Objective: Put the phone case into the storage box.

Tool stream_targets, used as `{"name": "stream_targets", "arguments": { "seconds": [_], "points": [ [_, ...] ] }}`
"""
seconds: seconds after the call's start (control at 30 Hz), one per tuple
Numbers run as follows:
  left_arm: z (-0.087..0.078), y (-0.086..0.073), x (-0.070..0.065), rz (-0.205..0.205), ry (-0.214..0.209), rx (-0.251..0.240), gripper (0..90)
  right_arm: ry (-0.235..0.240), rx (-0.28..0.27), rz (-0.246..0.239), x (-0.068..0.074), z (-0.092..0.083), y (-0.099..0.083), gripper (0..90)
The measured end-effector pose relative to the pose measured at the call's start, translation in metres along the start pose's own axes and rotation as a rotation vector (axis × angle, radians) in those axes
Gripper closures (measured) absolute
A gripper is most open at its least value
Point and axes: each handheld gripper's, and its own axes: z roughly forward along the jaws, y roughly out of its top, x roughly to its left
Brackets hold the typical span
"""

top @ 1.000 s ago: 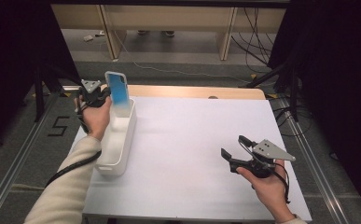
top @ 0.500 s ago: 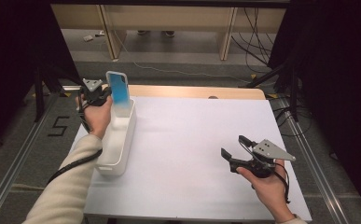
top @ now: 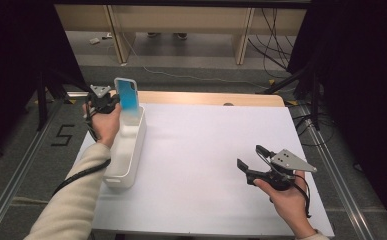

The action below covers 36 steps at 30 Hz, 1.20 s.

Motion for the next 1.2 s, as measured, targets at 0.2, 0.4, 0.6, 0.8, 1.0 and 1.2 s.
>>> {"name": "stream_targets", "arguments": {
  "seconds": [0.2, 0.4, 0.6, 0.8, 1.0, 1.2],
  "points": [
    [0.0019, -0.0014, 0.0004, -0.001, 0.003, 0.008, 88.5, 0.005, 0.006, -0.002, 0.0001, -0.0003, 0.0000, 19.0],
    [0.0052, -0.0048, 0.0030, -0.002, 0.012, 0.021, 88.5, 0.004, 0.005, -0.002, 0.0001, -0.0001, -0.0001, 19.0],
    [0.0061, -0.0059, 0.0031, -0.002, 0.014, 0.025, 88.5, 0.009, 0.007, -0.003, -0.0003, 0.0001, -0.0002, 19.0],
    [0.0071, -0.0069, 0.0008, -0.004, 0.011, 0.028, 88.5, 0.016, 0.000, 0.008, 0.0001, 0.0010, -0.0007, 19.0],
    [0.0075, -0.0067, 0.0007, -0.001, 0.013, 0.031, 88.5, 0.010, -0.008, -0.005, -0.0011, 0.0015, -0.0007, 19.0],
    [0.0092, -0.0076, 0.0005, -0.001, 0.014, 0.040, 88.5, 0.018, 0.000, 0.003, 0.0003, 0.0012, -0.0006, 19.1]
  ]
}}
